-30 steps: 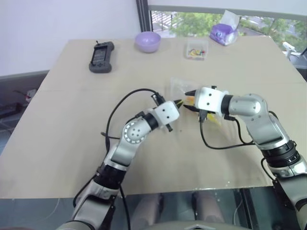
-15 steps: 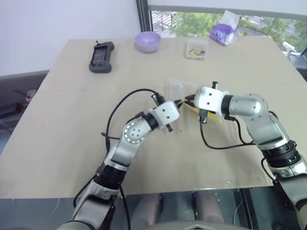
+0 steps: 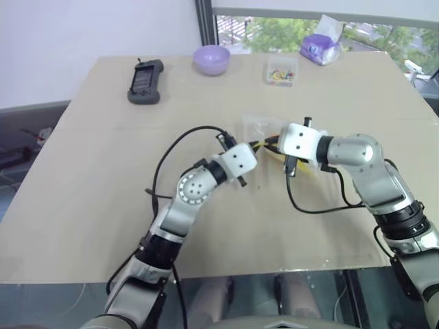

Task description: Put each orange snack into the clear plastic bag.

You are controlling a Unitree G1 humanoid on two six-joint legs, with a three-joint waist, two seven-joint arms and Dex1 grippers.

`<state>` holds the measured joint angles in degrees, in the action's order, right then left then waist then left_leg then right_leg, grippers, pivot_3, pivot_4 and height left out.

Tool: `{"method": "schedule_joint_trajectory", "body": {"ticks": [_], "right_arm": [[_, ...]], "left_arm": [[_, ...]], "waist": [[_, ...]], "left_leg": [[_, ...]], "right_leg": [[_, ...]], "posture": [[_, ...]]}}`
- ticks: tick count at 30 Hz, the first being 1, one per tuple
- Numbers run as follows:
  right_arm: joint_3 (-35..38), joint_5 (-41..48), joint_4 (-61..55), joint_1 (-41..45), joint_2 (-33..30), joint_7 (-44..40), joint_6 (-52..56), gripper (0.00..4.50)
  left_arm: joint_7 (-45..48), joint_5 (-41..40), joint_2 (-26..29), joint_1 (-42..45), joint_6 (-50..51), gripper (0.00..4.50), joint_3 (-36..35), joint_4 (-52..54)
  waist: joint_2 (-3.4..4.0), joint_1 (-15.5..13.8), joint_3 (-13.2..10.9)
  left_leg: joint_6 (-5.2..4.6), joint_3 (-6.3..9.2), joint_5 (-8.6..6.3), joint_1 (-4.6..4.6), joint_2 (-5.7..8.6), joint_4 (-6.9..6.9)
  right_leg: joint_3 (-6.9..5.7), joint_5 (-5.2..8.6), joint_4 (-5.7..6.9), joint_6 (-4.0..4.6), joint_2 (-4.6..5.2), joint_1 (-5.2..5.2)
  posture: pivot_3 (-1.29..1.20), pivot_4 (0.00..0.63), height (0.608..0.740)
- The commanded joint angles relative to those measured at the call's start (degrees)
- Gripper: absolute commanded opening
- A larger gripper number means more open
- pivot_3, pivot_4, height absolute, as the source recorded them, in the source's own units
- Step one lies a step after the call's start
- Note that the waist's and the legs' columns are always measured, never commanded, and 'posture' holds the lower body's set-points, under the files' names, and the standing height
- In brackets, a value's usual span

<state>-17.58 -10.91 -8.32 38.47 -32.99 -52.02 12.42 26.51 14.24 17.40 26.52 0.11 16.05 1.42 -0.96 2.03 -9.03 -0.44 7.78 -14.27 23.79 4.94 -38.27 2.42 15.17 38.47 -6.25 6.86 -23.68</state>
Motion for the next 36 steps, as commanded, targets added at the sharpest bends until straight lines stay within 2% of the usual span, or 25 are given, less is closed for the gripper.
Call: {"method": "schedule_joint_trajectory", "body": {"ticks": [1, 18, 30, 36], "right_arm": [[1.79, -0.86, -2.41, -0.96, -2.32, 0.29, 1.7, 0.18], [2.53, -2.0, -5.18, -4.25, -6.04, 1.57, 8.58, 0.18], [7.05, -1.57, -5.21, -9.67, -14.23, 2.12, 9.61, 0.18], [8.25, -1.52, -4.75, -8.46, -13.83, 3.65, 9.06, 0.18]], "left_arm": [[-2.91, 1.3, 0.87, 0.82, 1.02, 0.0, -2.61, -1.09], [-7.57, 2.94, 1.59, 2.37, 3.46, 0.0, -4.11, -3.46], [-9.9, 2.98, 2.4, 4.69, 3.54, 0.0, -4.29, -6.46], [-9.65, 2.16, 1.66, 6.45, 2.02, 0.0, -3.65, -8.32]], "waist": [[0.0, -0.01, 0.0], [0.0, -0.12, 0.0], [0.0, -0.32, 0.0], [0.0, -0.35, 0.0]], "left_leg": [[0.0, 0.0, 0.0, 0.0, 0.0, 0.0], [0.0, 0.0, 0.0, 0.0, 0.01, 0.0], [0.0, -0.02, 0.0, 0.0, 0.01, 0.0], [0.0, -0.02, 0.0, 0.0, 0.01, 0.0]], "right_leg": [[0.0, 0.0, 0.0, 0.0, 0.0, 0.0], [0.0, 0.0, 0.0, 0.0, 0.0, 0.0], [0.0, 0.0, 0.0, 0.0, 0.0, 0.0], [0.0, 0.0, 0.0, 0.0, 0.01, 0.01]], "posture": [[0.0, 0.15, 0.74], [0.0, 0.15, 0.74], [0.0, 0.15, 0.74], [0.0, 0.15, 0.74]]}}
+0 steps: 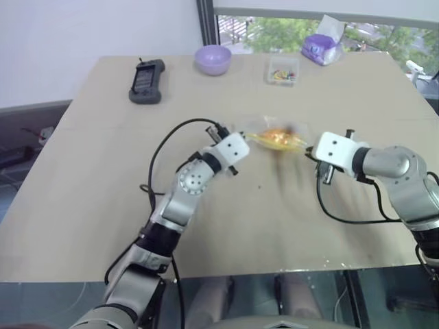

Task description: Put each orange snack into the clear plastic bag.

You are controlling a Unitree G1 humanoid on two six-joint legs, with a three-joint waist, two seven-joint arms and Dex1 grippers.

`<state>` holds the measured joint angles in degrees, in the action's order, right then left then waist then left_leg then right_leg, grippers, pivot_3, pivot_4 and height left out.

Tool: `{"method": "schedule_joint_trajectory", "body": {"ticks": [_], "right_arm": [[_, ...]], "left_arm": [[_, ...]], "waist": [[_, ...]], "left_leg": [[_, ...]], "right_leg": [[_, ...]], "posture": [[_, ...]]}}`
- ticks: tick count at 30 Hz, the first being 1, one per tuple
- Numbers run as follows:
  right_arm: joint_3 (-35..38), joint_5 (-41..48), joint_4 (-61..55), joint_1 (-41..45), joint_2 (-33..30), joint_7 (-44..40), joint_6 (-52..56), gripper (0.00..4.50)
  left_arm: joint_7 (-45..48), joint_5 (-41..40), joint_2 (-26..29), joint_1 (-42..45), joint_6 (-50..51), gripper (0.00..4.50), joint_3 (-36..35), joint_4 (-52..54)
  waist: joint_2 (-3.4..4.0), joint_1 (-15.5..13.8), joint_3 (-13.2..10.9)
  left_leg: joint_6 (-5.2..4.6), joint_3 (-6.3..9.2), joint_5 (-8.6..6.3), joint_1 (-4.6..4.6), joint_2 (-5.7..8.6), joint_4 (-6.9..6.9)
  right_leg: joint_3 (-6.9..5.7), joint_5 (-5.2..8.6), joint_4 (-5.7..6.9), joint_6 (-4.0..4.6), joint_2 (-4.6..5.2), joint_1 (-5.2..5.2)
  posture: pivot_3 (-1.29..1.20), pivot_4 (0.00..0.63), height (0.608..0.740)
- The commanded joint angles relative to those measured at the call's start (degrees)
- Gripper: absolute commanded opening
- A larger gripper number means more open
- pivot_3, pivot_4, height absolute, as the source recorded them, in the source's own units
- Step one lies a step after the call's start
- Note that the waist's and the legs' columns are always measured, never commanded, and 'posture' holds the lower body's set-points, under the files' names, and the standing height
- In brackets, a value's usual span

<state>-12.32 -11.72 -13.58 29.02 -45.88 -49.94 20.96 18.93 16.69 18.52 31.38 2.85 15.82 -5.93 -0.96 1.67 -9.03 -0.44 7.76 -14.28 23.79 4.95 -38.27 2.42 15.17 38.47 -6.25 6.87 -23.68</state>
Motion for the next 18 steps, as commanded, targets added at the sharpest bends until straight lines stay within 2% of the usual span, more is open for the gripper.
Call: {"method": "schedule_joint_trajectory", "body": {"ticks": [1, 6, 10, 14, 18], "right_arm": [[3.02, -1.06, 1.18, 1.97, -0.36, 2.83, -0.38, 0.18], [4.7, -4.29, 9.15, 11.54, 3.24, 14.28, -6.67, 0.18], [6.85, -4.44, 13.35, 18.06, 4.83, 20.34, -12.3, 0.18], [7.83, -2.72, 12.06, 18.33, 5.82, 20.12, -12.02, 0.18], [6.82, -0.92, 9.34, 14.22, 4.73, 15.23, -10.38, 0.18]], "left_arm": [[-2.0, -0.4, 0.29, 2.3, -1.25, 0.0, -3.17, -1.57], [-4.4, -0.47, -1.41, 11.46, -4.66, 0.0, -3.54, -8.35], [-9.77, -1.43, -2.34, 21.41, -6.21, 0.0, -7.42, -14.61], [-9.61, -2.39, -2.02, 23.37, -6.85, 0.0, -8.66, -14.68], [-5.59, -3.06, -1.18, 17.88, -4.47, 0.0, -7.43, -9.33]], "waist": [[0.0, 0.01, 0.0], [-0.03, 0.02, -0.02], [-0.08, -0.08, -0.06], [-0.06, 0.26, -0.01], [-0.05, 0.6, -0.01]], "left_leg": [[0.0, -0.01, 0.0, 0.0, 0.0, 0.0], [0.0, -0.03, 0.0, 0.0, 0.02, -0.02], [0.01, -0.01, 0.01, 0.06, 0.03, 0.01], [0.01, -0.01, 0.0, 0.06, 0.03, 0.23], [0.0, 0.0, 0.0, 0.07, 0.04, 0.29]], "right_leg": [[0.0, 0.0, 0.0, 0.0, 0.0, 0.0], [0.01, 0.0, 0.04, 0.0, 0.0, -0.01], [-0.02, 0.0, -0.01, 0.0, 0.01, -0.07], [-0.02, 0.0, -0.38, 0.0, 0.04, -0.03], [-0.03, 0.0, -0.42, 0.0, 0.06, -0.03]], "posture": [[0.0, 0.15, 0.74], [0.0, 0.15, 0.74], [0.0, 0.15, 0.74], [0.0, 0.15, 0.74], [0.0, 0.15, 0.74]]}}
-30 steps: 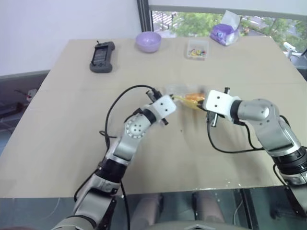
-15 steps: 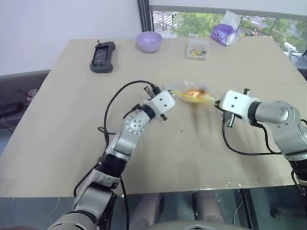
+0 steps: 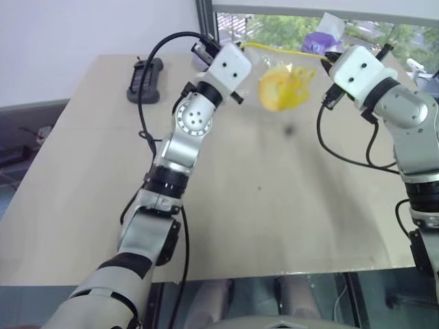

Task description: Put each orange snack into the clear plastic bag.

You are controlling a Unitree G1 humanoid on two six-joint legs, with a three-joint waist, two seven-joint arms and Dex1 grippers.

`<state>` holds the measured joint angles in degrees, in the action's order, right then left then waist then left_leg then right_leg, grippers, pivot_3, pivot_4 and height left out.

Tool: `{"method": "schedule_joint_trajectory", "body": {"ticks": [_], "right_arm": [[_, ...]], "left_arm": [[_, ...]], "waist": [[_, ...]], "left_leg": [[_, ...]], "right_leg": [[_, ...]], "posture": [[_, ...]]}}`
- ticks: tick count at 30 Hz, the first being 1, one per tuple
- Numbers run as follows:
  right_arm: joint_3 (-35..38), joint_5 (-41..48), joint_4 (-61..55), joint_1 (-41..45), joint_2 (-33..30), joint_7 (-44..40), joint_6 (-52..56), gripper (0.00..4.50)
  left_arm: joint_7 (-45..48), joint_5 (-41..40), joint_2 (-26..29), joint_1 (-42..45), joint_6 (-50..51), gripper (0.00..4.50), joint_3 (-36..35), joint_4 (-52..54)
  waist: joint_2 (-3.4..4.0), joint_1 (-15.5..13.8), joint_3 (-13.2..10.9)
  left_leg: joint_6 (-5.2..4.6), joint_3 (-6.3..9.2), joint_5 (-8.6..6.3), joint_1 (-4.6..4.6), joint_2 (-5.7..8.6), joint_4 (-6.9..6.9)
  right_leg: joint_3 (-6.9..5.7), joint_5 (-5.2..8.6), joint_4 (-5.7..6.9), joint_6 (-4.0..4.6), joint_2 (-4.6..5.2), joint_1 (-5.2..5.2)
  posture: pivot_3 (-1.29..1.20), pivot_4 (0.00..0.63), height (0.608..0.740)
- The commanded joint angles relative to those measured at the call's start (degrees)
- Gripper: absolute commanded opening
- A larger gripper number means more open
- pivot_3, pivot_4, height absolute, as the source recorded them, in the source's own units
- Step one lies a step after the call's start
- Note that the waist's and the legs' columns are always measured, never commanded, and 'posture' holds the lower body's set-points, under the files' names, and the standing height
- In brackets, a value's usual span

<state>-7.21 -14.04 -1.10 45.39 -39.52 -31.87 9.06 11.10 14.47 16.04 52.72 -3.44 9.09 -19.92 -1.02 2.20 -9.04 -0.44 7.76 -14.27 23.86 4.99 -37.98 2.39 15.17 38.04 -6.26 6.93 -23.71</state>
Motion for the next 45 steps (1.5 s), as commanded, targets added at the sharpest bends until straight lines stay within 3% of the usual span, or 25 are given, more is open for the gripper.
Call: {"method": "schedule_joint_trajectory", "body": {"ticks": [1, 8, 13, 15, 16, 19, 22, 24, 31, 38, 45], "right_arm": [[1.25, 2.34, -4.62, -3.9, -2.21, -5.25, 2.61, 0.18], [-2.39, 9.03, -17.58, -16.95, -7.46, -20.6, 15.07, 0.18], [-1.81, 12.28, -20.59, -18.93, -8.49, -23.74, 20.01, 0.12], [-1.92, 12.93, -21.24, -19.51, -9.67, -25.25, 19.82, 0.82], [-1.52, 14.28, -21.59, -19.79, -9.9, -26.22, 20.24, 0.98], [-1.67, 14.46, -21.89, -20.46, -12.33, -27.52, 21.58, 2.38], [-0.09, 17.74, -23.03, -22.62, -15.68, -30.85, 24.64, 3.71], [2.84, 19.96, -22.61, -24.46, -17.38, -31.44, 25.72, 3.71], [25.75, 28.83, -15.05, -38.42, -17.84, -32.81, 23.88, 3.71], [41.11, 39.23, -10.3, -44.59, -16.44, -36.17, 24.63, 3.71], [46.12, 45.03, -10.07, -48.64, -14.4, -38.5, 21.77, 3.71]], "left_arm": [[5.55, -1.61, 1.9, -6.51, 3.79, 0.0, 0.4, 7.42], [22.3, -2.64, 9.04, -24.37, 12.45, 0.0, 6.93, 26.01], [26.31, -3.59, 10.53, -29.08, 19.11, 1.75, 7.07, 32.19], [26.88, -1.79, 12.14, -29.81, 18.8, 2.64, 7.73, 32.43], [27.13, -1.08, 13.05, -30.07, 18.01, 2.86, 7.91, 32.37], [28.9, -1.61, 15.19, -31.04, 17.82, 4.21, 7.45, 32.85], [32.37, -4.35, 17.32, -32.6, 18.66, 4.23, 6.13, 34.48], [34.59, -8.09, 18.09, -33.81, 21.05, 4.23, 3.75, 36.64], [39.67, -33.04, 20.13, -38.17, 46.18, 4.23, -19.55, 42.74], [42.34, -35.49, 27.28, -45.64, 43.12, 4.23, -25.97, 37.97], [43.19, -38.62, 28.16, -48.12, 40.64, 4.23, -28.13, 37.98]], "waist": [[0.0, 0.12, 0.0], [0.04, 0.16, -0.01], [0.07, -0.21, -0.03], [0.07, -0.25, -0.03], [0.07, -0.23, -0.03], [0.07, -0.25, -0.03], [0.07, -0.52, -0.03], [0.07, -0.76, -0.03], [0.07, -1.49, -0.03], [0.13, -1.46, -0.05], [0.17, -1.6, -0.1]], "left_leg": [[0.0, 0.0, 0.0, 0.0, 0.0, -0.01], [-0.01, 0.01, 0.0, -0.03, -0.11, 0.01], [-0.04, 0.02, -0.02, -0.11, -0.1, -0.32], [-0.04, 0.04, -0.02, -0.17, -0.11, -0.32], [-0.04, 0.04, -0.02, -0.17, -0.11, -0.32], [-0.03, 0.03, -0.02, -0.16, -0.13, -0.31], [-0.04, 0.03, -0.02, -0.14, -0.13, -0.31], [-0.04, 0.04, -0.03, -0.12, -0.16, -0.31], [-0.25, 0.07, -0.15, -0.14, -0.21, -0.3], [-0.28, -0.07, -0.17, -0.29, -0.24, -0.28], [-0.32, 0.01, -0.21, -0.89, -0.28, -0.04]], "right_leg": [[0.0, 0.0, 0.01, 0.0, -0.01, 0.0], [0.02, 0.0, 0.07, 0.0, -0.08, 0.0], [0.02, 0.0, 0.36, 0.0, -0.06, 0.15], [0.0, 0.0, 0.45, 0.0, -0.08, 0.17], [0.0, 0.0, 0.46, 0.0, -0.1, 0.16], [0.0, 0.0, 0.45, 0.0, -0.12, 0.14], [0.01, 0.0, 0.42, 0.0, -0.06, 0.15], [0.0, 0.0, 0.39, 0.0, -0.05, 0.14], [-0.04, 0.01, 0.39, 0.0, -0.08, 0.16], [0.09, 0.0, 0.41, 0.0, -0.07, 0.26], [-0.02, 0.01, 0.1, 0.01, -0.05, 0.96]], "posture": [[0.0, 0.15, 0.74], [0.0, 0.15, 0.74], [0.0, 0.15, 0.74], [0.0, 0.15, 0.74], [0.0, 0.15, 0.74], [0.0, 0.15, 0.74], [0.0, 0.15, 0.74], [0.0, 0.15, 0.74], [0.0, 0.15, 0.74], [0.0, 0.15, 0.74], [0.0, 0.15, 0.74]]}}
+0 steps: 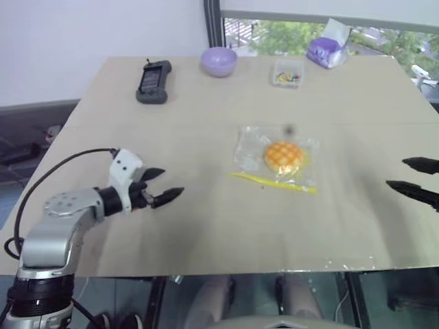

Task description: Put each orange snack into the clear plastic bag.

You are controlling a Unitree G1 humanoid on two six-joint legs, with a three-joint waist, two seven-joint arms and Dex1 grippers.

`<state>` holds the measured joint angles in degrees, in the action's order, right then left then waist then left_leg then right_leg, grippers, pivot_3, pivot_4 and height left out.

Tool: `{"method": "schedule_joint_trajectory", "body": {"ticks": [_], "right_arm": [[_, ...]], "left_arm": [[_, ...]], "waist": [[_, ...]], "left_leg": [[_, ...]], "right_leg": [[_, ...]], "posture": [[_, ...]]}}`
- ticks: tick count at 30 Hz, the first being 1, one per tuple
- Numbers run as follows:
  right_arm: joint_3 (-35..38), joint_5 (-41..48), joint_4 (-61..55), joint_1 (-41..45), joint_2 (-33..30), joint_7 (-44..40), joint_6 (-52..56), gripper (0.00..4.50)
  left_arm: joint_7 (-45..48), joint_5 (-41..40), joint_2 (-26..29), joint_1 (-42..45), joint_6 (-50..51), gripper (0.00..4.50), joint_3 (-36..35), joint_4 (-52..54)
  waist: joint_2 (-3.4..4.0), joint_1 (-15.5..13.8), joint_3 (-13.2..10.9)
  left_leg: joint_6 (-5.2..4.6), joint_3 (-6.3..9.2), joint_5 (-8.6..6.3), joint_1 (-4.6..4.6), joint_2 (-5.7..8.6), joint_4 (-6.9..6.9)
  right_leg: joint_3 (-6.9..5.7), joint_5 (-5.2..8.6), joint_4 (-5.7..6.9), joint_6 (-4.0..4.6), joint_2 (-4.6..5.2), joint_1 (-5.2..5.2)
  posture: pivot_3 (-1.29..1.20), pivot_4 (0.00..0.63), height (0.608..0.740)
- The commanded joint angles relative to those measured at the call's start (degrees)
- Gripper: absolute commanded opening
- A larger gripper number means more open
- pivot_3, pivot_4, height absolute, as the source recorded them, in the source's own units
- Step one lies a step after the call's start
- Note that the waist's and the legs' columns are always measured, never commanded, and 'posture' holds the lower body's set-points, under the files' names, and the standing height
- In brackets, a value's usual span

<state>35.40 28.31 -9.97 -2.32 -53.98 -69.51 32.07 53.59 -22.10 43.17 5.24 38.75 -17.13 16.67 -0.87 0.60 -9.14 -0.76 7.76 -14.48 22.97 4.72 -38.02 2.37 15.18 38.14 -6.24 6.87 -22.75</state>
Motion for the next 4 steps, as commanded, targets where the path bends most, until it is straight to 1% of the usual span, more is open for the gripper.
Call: {"method": "schedule_joint_trajectory", "body": {"ticks": [1, 4], "right_arm": [[3.53, 3.1, -1.15, -1.17, 0.03, -0.75, -1.36, 3.71], [3.33, 4.01, -1.13, -2.77, 0.07, -1.51, -2.55, 3.71]], "left_arm": [[0.64, -2.68, 0.99, -0.69, -1.36, 4.23, -2.11, 1.48], [1.47, -3.6, 1.69, -1.45, -2.31, 4.23, -2.07, 2.51]], "waist": [[0.03, 0.02, 0.0], [0.04, 0.09, -0.02]], "left_leg": [[-0.03, -0.02, -0.02, -0.2, -0.01, 0.09], [-0.1, -0.05, -0.06, -0.23, -0.02, 0.18]], "right_leg": [[0.0, 0.0, -0.13, 0.0, 0.01, 0.19], [0.02, 0.0, -0.16, 0.0, 0.03, 0.2]], "posture": [[0.0, 0.15, 0.74], [0.0, 0.15, 0.74]]}}
